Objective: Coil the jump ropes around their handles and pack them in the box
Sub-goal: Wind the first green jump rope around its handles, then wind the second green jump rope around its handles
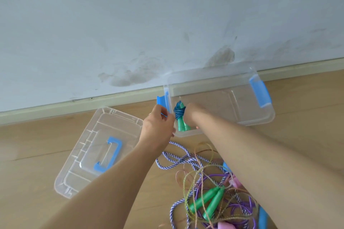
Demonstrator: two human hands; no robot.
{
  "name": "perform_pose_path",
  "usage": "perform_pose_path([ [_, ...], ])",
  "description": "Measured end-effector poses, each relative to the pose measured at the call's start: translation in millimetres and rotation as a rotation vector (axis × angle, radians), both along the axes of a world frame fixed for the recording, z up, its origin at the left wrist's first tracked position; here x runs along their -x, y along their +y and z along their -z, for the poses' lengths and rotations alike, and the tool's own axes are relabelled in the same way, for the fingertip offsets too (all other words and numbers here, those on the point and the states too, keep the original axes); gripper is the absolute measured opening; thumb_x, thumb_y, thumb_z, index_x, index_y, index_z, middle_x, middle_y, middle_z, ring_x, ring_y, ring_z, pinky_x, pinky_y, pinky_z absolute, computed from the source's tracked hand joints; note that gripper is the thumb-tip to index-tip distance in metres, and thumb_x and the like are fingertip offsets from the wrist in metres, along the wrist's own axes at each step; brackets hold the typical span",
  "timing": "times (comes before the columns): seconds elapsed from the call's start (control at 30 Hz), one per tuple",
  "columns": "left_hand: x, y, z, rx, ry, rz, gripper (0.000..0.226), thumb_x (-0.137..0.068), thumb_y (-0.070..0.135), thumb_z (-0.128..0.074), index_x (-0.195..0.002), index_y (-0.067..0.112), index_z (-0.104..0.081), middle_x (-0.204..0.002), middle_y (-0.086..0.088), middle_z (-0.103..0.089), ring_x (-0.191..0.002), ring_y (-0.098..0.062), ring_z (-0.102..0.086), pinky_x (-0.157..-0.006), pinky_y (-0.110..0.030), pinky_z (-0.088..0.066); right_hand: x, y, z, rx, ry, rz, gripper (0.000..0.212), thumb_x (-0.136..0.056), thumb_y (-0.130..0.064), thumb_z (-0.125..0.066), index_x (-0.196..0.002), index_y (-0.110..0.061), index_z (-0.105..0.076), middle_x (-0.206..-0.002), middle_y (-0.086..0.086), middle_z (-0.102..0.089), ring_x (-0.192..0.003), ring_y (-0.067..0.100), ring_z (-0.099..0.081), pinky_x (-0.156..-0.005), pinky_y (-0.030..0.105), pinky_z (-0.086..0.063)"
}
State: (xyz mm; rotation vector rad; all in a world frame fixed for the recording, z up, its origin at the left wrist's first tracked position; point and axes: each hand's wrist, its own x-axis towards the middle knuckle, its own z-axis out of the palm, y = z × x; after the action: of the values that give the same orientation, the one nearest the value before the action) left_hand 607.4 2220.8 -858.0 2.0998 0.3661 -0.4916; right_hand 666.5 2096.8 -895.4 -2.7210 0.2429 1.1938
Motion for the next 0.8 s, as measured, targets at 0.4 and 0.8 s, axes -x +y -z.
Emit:
perform_pose_path([
  [0.4,38.9,6.6,-25.5,-0.168,0.120,0.205,0.029,-0.093,0.034,-0.037,-0.086,0.009,-0.050,-0.084,-0.013,-0.069,-0.076,-0.031,-0.071,-0.076,-0.049,-0.058,57.8,-44.4,-69.7,-0.227,-0.791,0.331,0.020,-0.093,-0.012,-0.047,-0.112,-0.009,-0.055,-0.112,0.012,-0.063,-0.104,0.034,-0.058,-0.075,0.033,-0.038],
  [0.8,118.4,-22.2,-3.9,-0.390,0.295,0.666,0.026,-0.093,0.020,-0.048,-0.115,0.017,-0.062,-0.119,-0.007,-0.062,-0.107,-0.027,-0.059,-0.085,-0.029,-0.047,222.7,-95.8,-20.1,-0.138,-0.301,0.173,0.011,-0.090,-0.018,-0.049,-0.092,-0.026,-0.056,-0.096,-0.004,-0.070,-0.097,0.026,-0.064,-0.086,0.038,-0.049],
])
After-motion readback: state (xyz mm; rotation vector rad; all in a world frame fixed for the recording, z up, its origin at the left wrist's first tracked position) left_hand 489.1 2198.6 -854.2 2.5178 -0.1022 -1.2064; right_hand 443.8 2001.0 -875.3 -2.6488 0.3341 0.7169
